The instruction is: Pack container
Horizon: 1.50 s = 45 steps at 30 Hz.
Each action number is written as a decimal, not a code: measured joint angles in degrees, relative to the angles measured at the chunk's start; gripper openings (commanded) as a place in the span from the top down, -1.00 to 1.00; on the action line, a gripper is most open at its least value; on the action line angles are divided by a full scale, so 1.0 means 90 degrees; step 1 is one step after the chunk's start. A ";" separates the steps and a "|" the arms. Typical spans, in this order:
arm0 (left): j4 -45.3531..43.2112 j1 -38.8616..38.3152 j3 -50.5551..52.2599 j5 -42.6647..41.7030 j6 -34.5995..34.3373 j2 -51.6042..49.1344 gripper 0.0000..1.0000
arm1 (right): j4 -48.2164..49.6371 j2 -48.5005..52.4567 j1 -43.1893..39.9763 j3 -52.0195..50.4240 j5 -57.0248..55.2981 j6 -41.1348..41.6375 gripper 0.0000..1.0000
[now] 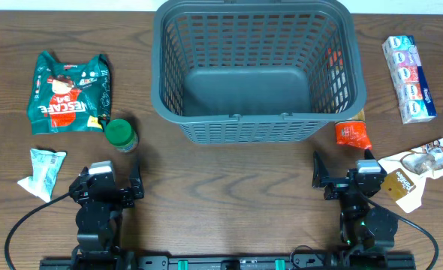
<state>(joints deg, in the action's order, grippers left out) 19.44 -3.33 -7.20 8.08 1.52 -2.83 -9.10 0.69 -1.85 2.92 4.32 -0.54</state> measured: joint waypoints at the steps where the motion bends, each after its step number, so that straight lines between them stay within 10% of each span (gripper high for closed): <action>1: 0.0000 0.0000 0.0000 0.0000 0.0000 0.0000 -0.97 | 0.0000 0.0000 0.0000 0.0000 0.0002 0.0002 -0.98; 45: 0.0000 0.0000 0.0000 0.0000 0.0000 0.0000 -0.97 | -0.0403 0.0398 0.0000 0.0889 -0.1044 0.0682 -0.99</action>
<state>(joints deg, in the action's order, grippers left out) 19.44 -3.33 -7.20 8.08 1.52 -2.83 -12.73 4.27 -1.85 10.92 -5.08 5.61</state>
